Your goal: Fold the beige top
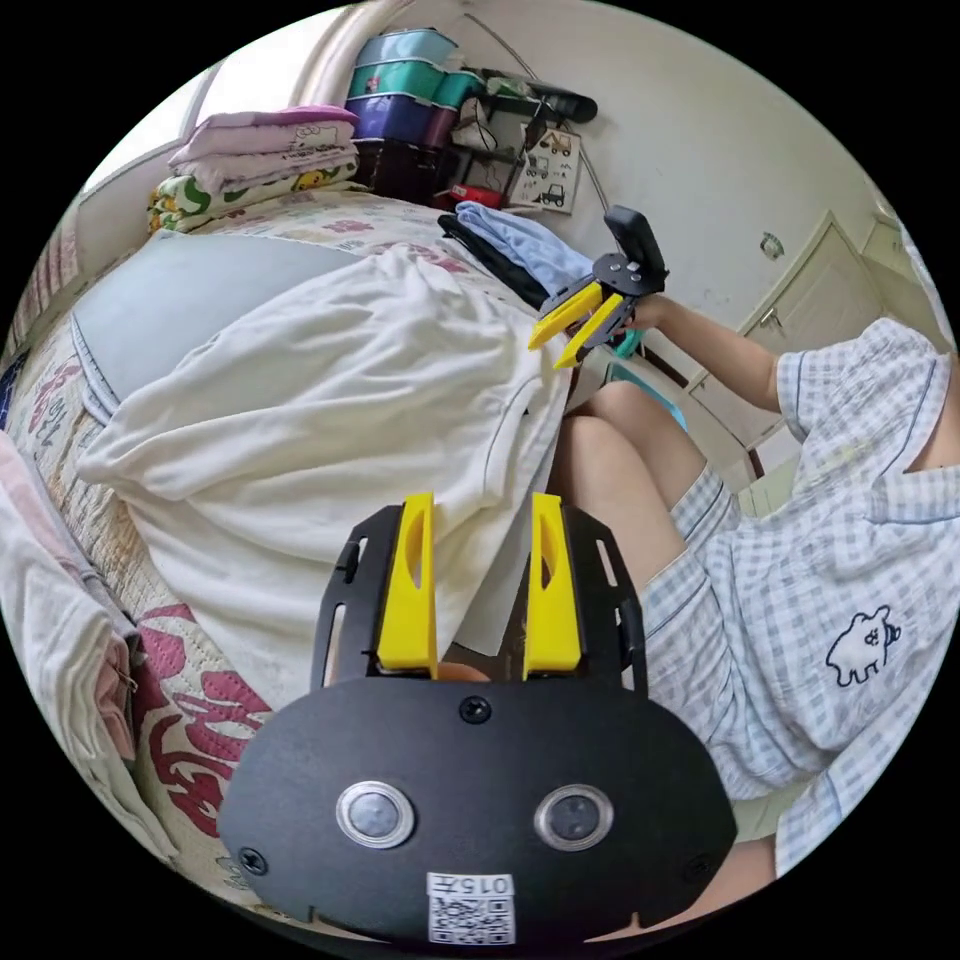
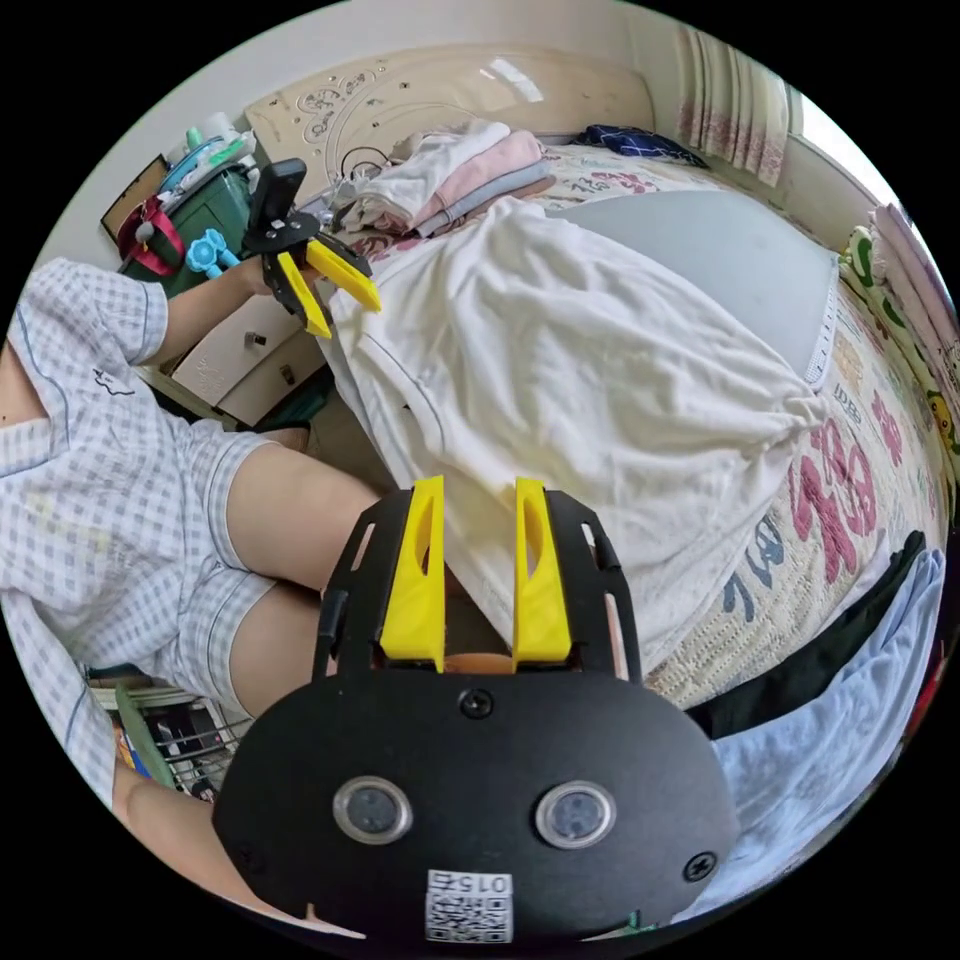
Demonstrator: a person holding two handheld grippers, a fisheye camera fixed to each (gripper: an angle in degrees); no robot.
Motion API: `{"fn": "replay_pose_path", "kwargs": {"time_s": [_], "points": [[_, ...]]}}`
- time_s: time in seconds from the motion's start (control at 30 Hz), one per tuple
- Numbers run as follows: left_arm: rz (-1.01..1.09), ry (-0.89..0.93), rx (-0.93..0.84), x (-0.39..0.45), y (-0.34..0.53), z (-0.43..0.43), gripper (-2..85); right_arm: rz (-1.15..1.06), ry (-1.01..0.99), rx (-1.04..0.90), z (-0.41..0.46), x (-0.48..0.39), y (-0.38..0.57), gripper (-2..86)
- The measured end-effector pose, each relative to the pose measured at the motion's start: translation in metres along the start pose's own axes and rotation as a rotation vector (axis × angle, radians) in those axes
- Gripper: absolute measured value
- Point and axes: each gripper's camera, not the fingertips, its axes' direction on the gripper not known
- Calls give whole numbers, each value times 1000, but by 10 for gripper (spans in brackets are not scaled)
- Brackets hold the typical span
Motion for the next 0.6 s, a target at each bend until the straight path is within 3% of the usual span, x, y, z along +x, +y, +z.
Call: {"fn": "replay_pose_path", "kwargs": {"time_s": [0.47, 0.6], "points": [[-2, 3, -110, -25, -24, -5, -2, 17, -27, -83, -40, 32, -31, -1], [9, -122, -5, -63, -75, -84, 0, 79, 155, 9, -133, 89, -116, -5]]}}
